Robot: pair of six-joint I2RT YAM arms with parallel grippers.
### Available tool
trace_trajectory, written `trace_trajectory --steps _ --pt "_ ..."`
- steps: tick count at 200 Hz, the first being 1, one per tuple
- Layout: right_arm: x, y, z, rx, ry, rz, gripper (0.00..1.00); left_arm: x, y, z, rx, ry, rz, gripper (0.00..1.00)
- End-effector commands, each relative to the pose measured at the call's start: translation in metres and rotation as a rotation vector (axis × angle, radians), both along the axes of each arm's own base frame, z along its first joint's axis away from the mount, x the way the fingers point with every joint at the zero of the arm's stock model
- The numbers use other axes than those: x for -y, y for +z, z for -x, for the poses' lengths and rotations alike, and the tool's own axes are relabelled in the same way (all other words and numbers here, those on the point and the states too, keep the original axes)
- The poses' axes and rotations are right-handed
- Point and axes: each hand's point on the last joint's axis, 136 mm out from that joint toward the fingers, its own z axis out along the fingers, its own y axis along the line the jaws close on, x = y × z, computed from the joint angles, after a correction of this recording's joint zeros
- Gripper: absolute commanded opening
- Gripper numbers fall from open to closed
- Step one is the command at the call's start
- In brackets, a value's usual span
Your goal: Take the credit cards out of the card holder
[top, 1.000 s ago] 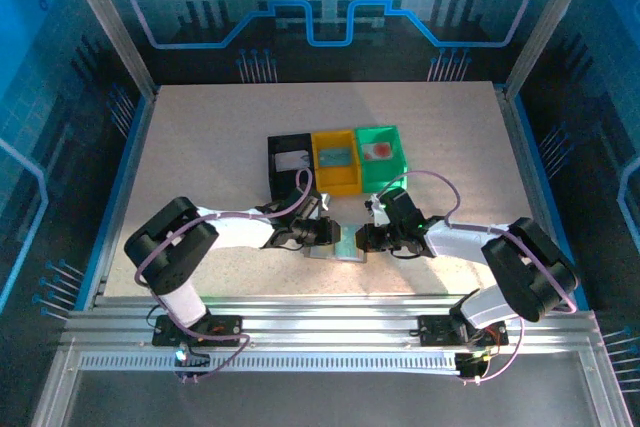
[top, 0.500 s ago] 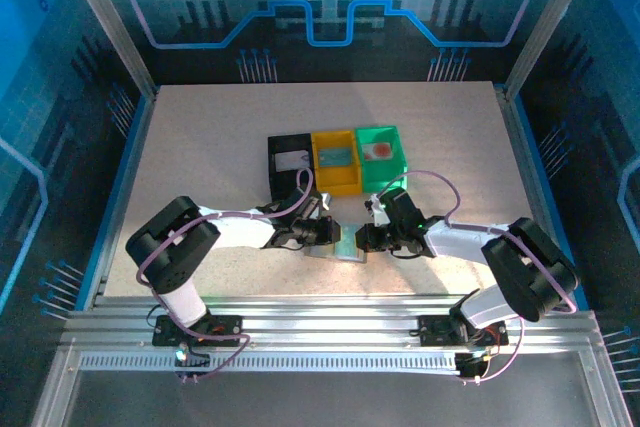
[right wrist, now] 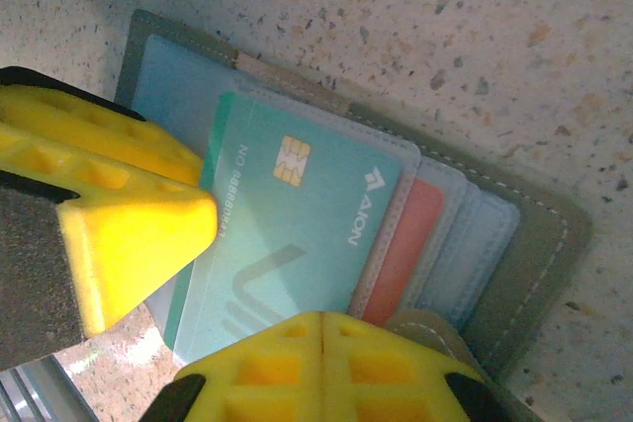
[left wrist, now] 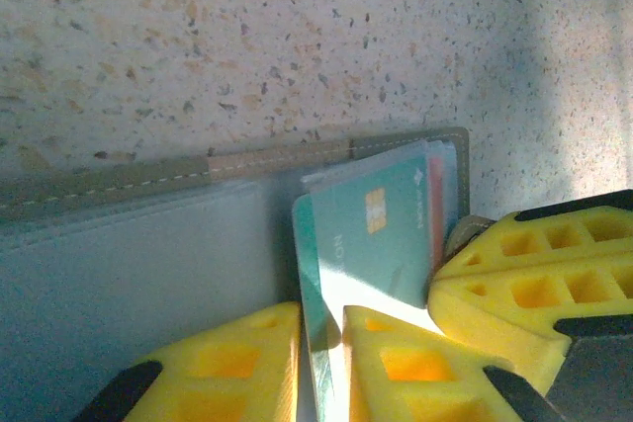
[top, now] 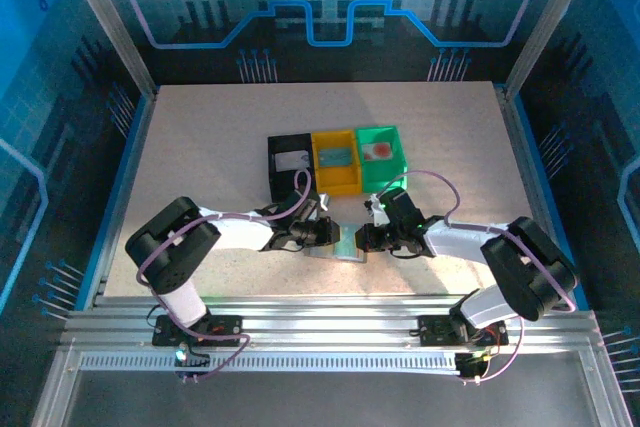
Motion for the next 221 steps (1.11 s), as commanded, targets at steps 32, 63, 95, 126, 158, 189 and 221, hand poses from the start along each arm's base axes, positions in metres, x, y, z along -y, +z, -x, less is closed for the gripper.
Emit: trace_trajectory --steps 32,63,95,126,158,189,221 --pt "-0.0057 -0.0019 0.0020 -0.007 0.030 0.006 0.00 -0.0021 0.0048 0.0039 0.008 0.024 0.035 0.19" --pt "-0.0060 -0.0023 0.0022 -0.007 0.030 0.007 0.00 -0.0027 0.0077 0.0027 0.018 0.035 0.047 0.19" --pt "-0.0060 -0.0019 0.0022 -0.007 0.031 0.008 0.00 -0.0024 0.0076 0.0025 0.020 0.044 0.061 0.19" --pt "-0.0060 -0.0014 0.0020 -0.006 0.030 0.007 0.00 -0.0034 0.0070 0.0018 0.024 0.057 0.070 0.19" --pt "-0.0061 -0.0012 0.0021 -0.006 0.031 0.006 0.00 -0.0037 0.0082 0.0006 0.028 0.069 0.080 0.19" --pt "-0.0060 -0.0012 0.0025 -0.007 0.031 0.007 0.00 -0.0055 0.0083 -0.0001 0.034 0.080 0.082 0.19" --pt "-0.0064 -0.0004 0.0024 -0.004 0.033 0.005 0.00 -0.0073 0.0086 -0.0010 0.040 0.092 0.084 0.18"
